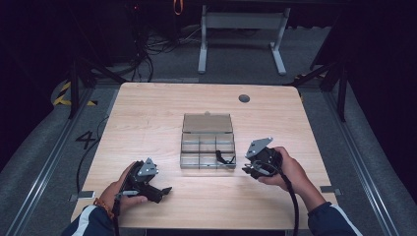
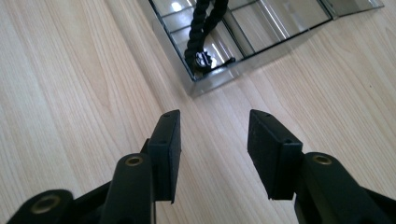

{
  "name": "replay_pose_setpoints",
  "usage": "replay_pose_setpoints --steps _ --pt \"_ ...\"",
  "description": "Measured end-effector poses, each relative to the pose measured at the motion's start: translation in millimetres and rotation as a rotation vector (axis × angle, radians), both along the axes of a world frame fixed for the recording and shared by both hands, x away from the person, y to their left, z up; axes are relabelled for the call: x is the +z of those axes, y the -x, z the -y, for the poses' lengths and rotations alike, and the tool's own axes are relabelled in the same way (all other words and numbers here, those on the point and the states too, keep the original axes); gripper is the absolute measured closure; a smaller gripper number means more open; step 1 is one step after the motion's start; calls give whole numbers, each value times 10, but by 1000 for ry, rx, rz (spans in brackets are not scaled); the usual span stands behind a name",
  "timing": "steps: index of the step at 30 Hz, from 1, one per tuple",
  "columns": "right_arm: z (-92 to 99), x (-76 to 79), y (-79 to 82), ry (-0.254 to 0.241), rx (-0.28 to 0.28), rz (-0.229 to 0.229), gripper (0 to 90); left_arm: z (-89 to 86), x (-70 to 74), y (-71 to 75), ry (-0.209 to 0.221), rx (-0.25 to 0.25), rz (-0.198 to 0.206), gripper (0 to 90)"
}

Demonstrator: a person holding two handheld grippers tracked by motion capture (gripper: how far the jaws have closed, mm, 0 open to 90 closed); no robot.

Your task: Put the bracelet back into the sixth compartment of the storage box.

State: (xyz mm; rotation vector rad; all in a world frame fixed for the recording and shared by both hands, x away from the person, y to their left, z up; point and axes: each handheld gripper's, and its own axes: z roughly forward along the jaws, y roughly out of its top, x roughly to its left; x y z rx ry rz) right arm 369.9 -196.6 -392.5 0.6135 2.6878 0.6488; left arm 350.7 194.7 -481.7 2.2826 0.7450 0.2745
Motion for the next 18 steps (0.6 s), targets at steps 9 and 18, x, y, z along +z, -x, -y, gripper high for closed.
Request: replay_pose_setpoints --steps 9,18 --pt "175 -59 69 -5 -32 3 537 0 0 0 0 1 0 6" --pt "320 -121 128 -8 -44 3 518 0 0 0 0 0 0 6"
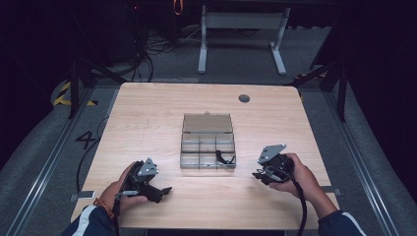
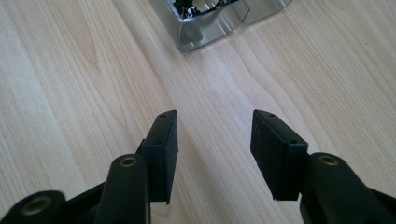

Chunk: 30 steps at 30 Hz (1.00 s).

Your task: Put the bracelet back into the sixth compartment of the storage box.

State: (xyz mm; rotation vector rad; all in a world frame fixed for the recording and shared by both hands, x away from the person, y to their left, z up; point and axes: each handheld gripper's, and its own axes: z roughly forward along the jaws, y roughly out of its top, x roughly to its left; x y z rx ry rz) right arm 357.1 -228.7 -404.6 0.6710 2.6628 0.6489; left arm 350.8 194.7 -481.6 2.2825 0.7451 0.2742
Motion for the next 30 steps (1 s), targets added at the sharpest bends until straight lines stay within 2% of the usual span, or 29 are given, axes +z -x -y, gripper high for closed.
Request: replay_pose_setpoints --steps 14,18,22,29,30 --pt "233 -70 172 -2 -10 33 471 0 0 0 0 0 1 5" --pt "306 -84 224 -15 -22 41 454 0 0 0 0 0 0 6" --pt "479 -133 315 -46 -52 42 436 0 -1 -1 0 0 2 5" --pt "646 -188 403 -75 -79 53 425 0 0 0 0 0 0 6" --pt "721 -204 441 -91 -88 48 420 0 0 0 0 0 0 6"
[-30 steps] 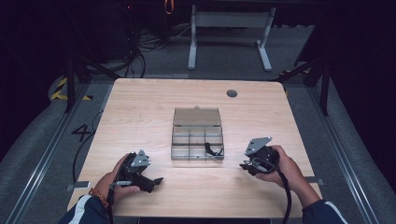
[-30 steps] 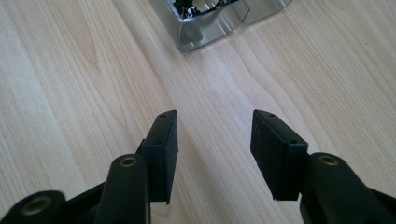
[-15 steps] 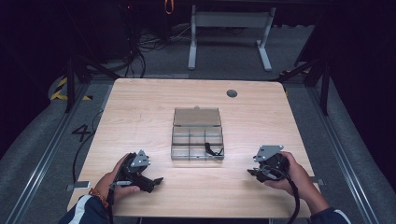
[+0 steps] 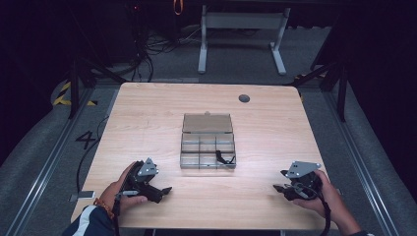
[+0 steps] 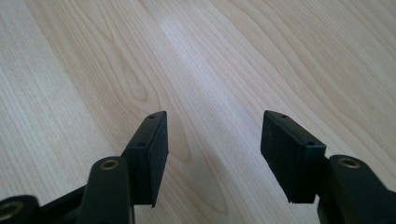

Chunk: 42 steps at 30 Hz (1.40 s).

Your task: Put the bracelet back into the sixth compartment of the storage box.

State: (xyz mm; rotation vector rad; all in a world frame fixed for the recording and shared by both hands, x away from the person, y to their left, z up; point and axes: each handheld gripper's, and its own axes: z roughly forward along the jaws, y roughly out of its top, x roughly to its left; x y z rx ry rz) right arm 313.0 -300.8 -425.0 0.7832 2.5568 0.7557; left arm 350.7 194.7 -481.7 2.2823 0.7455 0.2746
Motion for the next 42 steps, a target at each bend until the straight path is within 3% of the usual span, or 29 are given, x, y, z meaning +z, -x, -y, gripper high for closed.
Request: replay_pose_setpoints --steps 5,9,13,19,24,32,42 --pt "98 -20 47 1 -19 14 413 0 0 1 0 1 1 5" --pt "231 -43 117 -38 -41 20 404 -1 0 3 0 3 0 6" --pt "302 -75 158 -40 -63 18 395 -1 0 3 0 3 0 6" --pt "494 -179 228 -116 -133 22 377 -1 0 4 0 4 0 6" --pt "618 -262 275 -215 -218 48 348 -1 -1 9 2 11 -1 6" --pt "704 -417 282 -281 -297 33 279 -2 -2 10 2 11 -1 6" --pt "674 -443 292 -254 -300 52 259 0 -2 11 2 12 -1 6"
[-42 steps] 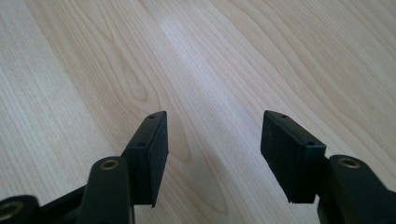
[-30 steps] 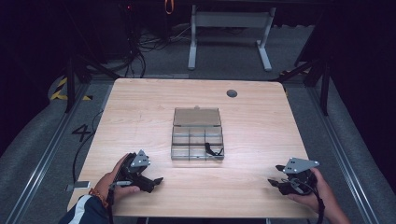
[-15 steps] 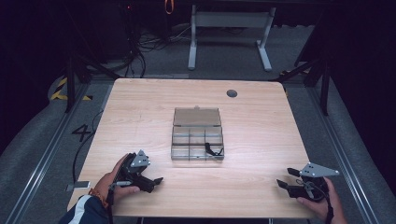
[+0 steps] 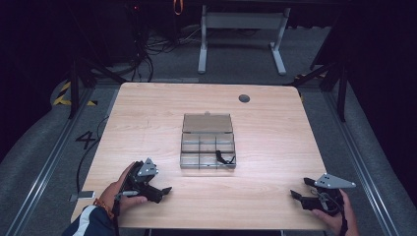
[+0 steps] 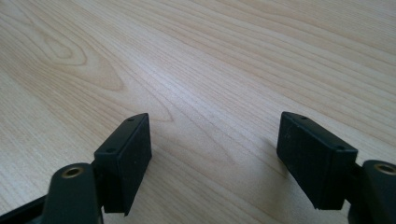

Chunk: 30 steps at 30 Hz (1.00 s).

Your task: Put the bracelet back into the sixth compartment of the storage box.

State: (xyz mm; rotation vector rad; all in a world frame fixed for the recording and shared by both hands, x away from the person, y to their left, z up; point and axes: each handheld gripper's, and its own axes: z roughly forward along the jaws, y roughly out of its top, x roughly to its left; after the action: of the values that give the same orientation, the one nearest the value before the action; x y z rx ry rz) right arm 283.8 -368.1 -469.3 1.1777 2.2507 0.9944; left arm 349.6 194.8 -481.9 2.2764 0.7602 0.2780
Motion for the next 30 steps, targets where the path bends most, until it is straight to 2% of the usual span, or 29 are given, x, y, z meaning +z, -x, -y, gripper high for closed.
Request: replay_pose_setpoints --steps 5,30 --pt "-3 -1 -4 2 -14 -3 241 0 0 0 0 0 0 6" --pt "-6 -3 -11 0 -17 -4 234 0 1 -1 -1 0 0 5"
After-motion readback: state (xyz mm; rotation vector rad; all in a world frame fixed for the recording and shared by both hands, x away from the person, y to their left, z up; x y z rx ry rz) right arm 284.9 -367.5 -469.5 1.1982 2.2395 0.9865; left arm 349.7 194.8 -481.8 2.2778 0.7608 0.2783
